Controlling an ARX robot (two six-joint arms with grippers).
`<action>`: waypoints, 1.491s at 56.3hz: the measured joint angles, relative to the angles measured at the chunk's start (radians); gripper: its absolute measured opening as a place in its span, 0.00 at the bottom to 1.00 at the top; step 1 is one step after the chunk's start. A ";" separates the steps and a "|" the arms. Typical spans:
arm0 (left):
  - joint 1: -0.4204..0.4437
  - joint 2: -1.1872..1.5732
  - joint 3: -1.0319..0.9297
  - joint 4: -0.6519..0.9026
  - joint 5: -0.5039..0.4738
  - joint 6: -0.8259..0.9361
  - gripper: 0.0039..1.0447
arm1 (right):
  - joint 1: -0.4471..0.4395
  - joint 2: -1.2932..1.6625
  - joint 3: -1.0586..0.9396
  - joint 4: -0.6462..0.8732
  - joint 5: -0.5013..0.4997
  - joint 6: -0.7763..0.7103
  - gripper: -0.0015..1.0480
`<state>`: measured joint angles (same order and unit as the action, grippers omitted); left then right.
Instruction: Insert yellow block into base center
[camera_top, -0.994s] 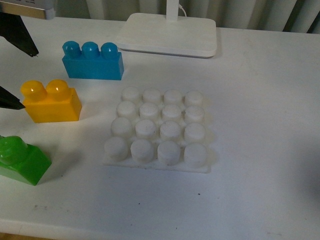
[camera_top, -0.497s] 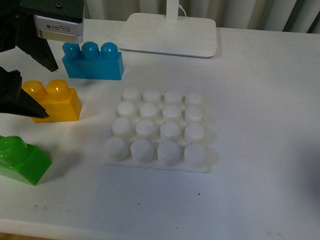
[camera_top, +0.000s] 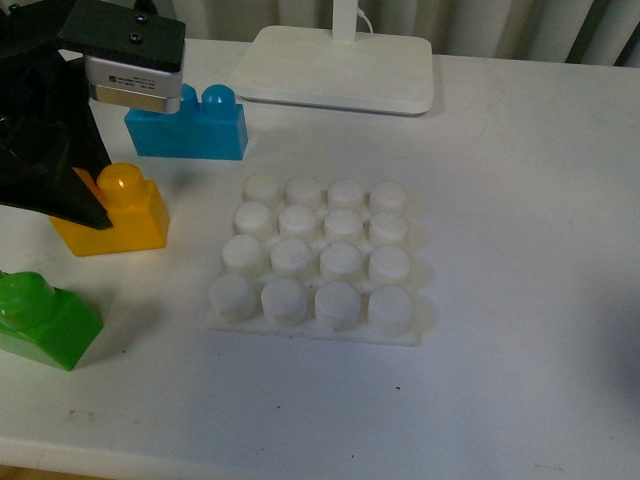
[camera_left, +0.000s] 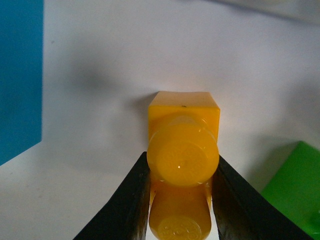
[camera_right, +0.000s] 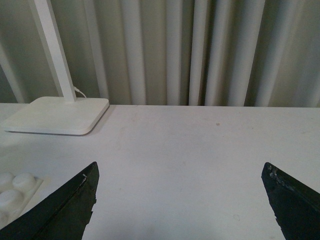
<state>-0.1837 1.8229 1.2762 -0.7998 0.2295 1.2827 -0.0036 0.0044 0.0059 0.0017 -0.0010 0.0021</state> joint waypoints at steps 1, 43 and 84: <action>-0.007 -0.001 0.005 -0.005 0.012 -0.001 0.29 | 0.000 0.000 0.000 0.000 0.000 0.000 0.91; -0.279 0.079 0.255 -0.072 0.084 -0.024 0.29 | 0.000 0.000 0.000 0.000 0.000 0.000 0.91; -0.295 0.148 0.264 -0.052 0.021 -0.026 0.28 | 0.000 0.000 0.000 0.000 0.000 0.000 0.91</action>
<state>-0.4789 1.9713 1.5406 -0.8516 0.2508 1.2564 -0.0036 0.0044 0.0059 0.0017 -0.0010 0.0021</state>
